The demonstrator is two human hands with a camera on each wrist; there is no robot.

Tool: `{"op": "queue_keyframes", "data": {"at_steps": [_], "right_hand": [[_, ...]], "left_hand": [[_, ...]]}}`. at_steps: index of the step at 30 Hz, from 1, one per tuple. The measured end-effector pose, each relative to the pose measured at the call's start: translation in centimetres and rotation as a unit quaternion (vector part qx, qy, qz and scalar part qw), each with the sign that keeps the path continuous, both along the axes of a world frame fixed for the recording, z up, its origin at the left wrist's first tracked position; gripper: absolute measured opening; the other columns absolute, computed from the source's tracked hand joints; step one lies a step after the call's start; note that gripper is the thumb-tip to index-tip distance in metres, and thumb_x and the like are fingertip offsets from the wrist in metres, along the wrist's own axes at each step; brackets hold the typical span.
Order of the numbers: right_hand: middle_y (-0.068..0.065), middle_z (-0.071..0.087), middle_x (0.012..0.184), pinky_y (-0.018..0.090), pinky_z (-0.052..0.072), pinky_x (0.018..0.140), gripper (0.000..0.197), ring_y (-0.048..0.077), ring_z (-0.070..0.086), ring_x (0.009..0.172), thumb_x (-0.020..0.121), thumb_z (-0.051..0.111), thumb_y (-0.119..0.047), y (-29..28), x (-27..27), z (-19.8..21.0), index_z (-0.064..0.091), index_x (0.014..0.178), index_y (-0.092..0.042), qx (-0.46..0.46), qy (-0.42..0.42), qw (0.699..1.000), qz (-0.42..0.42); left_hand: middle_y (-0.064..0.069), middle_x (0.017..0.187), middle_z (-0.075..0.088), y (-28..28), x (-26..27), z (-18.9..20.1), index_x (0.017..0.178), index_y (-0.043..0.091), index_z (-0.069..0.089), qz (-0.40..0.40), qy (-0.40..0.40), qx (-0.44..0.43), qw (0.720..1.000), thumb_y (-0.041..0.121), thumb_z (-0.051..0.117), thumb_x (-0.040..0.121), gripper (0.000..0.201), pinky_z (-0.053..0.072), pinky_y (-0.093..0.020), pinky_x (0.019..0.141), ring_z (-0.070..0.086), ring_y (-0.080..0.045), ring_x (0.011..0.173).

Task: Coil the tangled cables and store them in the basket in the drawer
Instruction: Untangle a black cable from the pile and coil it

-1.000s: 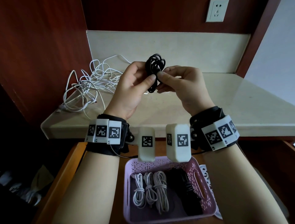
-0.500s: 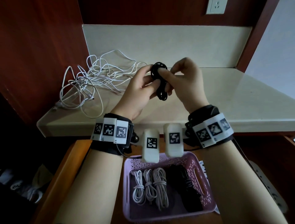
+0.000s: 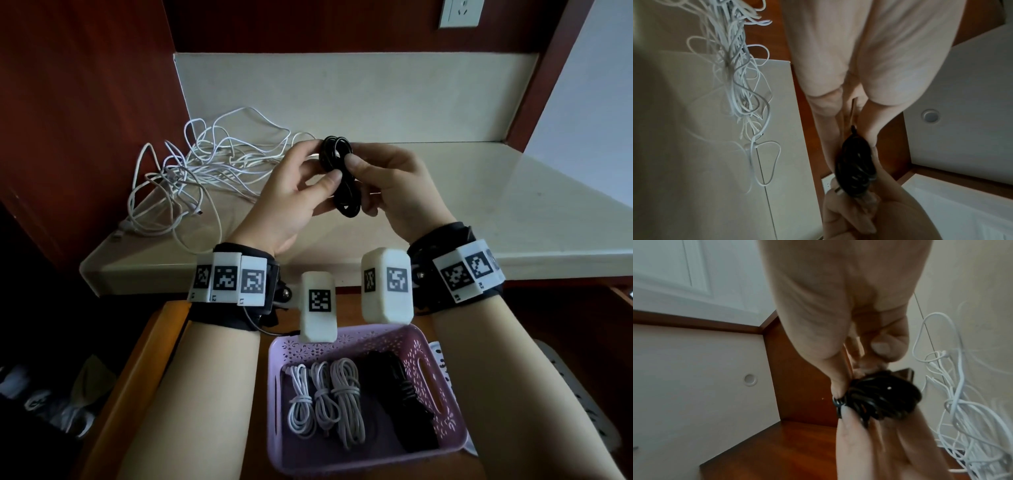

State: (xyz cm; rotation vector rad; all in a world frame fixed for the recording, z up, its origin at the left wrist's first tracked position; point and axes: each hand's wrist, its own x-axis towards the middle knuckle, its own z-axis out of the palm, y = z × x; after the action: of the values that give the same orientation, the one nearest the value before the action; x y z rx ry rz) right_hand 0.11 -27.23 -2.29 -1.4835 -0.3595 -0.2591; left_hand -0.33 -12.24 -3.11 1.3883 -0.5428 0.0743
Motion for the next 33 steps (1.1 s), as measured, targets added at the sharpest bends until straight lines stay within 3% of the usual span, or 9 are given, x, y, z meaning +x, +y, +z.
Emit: {"op": "queue_keyframes", "data": {"at_steps": [5,7,10,13,18,22,25,29,33], "right_hand": [[0.003,0.060,0.063,0.017,0.020,0.038,0.008,0.012,0.034,0.036,0.089,0.061,-0.009,-0.4,0.2,-0.2,0.069,0.089,-0.009,-0.014,0.016,0.999,-0.026],[0.007,0.059,0.069,0.017,0.020,0.039,0.009,0.011,0.034,0.036,0.090,0.061,-0.008,-0.5,0.4,-0.6,0.069,0.093,-0.007,-0.025,0.018,0.999,-0.035],[0.009,0.062,0.081,0.021,0.030,0.039,0.021,0.012,0.047,0.043,0.093,0.058,-0.014,-0.3,0.3,-1.1,0.066,0.112,-0.009,-0.076,0.017,0.997,-0.029],[-0.001,0.069,0.087,0.024,0.043,0.046,0.020,0.016,0.061,0.057,0.097,0.052,-0.021,0.1,0.0,-1.0,0.066,0.111,-0.018,-0.160,0.031,0.987,-0.014],[0.014,0.071,0.088,0.035,0.058,0.065,0.027,0.025,0.067,0.070,0.092,0.059,-0.019,0.5,-1.1,-0.6,0.061,0.119,-0.014,-0.194,0.065,0.974,0.094],[0.012,0.070,0.073,0.034,0.059,0.065,0.016,0.023,0.067,0.061,0.086,0.064,-0.005,1.4,-1.7,-0.5,0.067,0.098,-0.014,-0.180,0.100,0.972,0.117],[0.016,0.067,0.075,0.034,0.059,0.064,0.018,0.023,0.066,0.061,0.086,0.061,0.001,2.1,-2.0,-1.0,0.063,0.105,0.000,-0.208,0.135,0.957,0.153],[0.014,0.067,0.070,0.038,0.059,0.062,0.026,0.026,0.066,0.060,0.087,0.056,0.003,2.6,-3.1,-2.2,0.056,0.112,0.011,-0.238,0.178,0.933,0.201],[0.019,0.066,0.076,0.033,0.055,0.055,0.042,0.032,0.065,0.066,0.080,0.063,-0.006,2.7,-4.3,-3.3,0.051,0.113,0.016,-0.266,0.215,0.906,0.250]], "left_hand": [[-0.008,0.103,0.060,-0.6,0.1,-0.4,0.116,0.015,0.045,0.009,0.001,0.029,1.000,-0.004,0.051,0.094,0.029,0.058,-0.039,0.080,0.064,-0.028,0.096],[-0.011,0.105,0.062,-0.7,0.3,-0.4,0.114,0.014,0.046,0.025,-0.004,0.057,0.998,-0.004,0.053,0.093,0.029,0.058,-0.039,0.081,0.065,-0.035,0.099],[-0.007,0.100,0.065,-0.1,0.4,-0.3,0.116,0.010,0.049,0.040,0.012,0.058,0.997,-0.004,0.052,0.093,0.027,0.058,-0.032,0.078,0.066,-0.025,0.093],[-0.004,0.096,0.065,1.1,0.3,0.0,0.112,0.008,0.056,0.021,0.031,0.066,0.997,-0.001,0.039,0.100,0.023,0.056,-0.025,0.074,0.068,-0.010,0.083],[-0.008,0.097,0.066,2.7,0.1,0.8,0.116,-0.005,0.057,0.016,0.023,0.147,0.989,-0.007,0.032,0.099,0.030,0.057,-0.023,0.072,0.067,-0.010,0.084],[-0.009,0.082,0.067,3.5,-0.1,1.8,0.093,0.007,0.062,0.093,-0.021,0.276,0.956,-0.007,0.051,0.092,0.018,0.054,-0.016,0.060,0.066,-0.001,0.061],[-0.012,0.071,0.065,4.6,-0.5,2.2,0.085,0.006,0.056,0.073,0.031,0.325,0.942,-0.006,0.056,0.090,0.013,0.057,-0.023,0.052,0.065,-0.009,0.048],[-0.014,0.075,0.069,6.0,-1.4,2.0,0.087,0.005,0.060,0.021,0.060,0.429,0.901,0.000,0.064,0.087,0.006,0.058,-0.030,0.060,0.069,-0.016,0.054],[-0.017,0.083,0.073,6.6,-2.2,1.7,0.084,0.008,0.069,-0.027,0.062,0.520,0.851,0.012,0.070,0.084,0.004,0.058,-0.043,0.078,0.071,-0.033,0.081]]}}
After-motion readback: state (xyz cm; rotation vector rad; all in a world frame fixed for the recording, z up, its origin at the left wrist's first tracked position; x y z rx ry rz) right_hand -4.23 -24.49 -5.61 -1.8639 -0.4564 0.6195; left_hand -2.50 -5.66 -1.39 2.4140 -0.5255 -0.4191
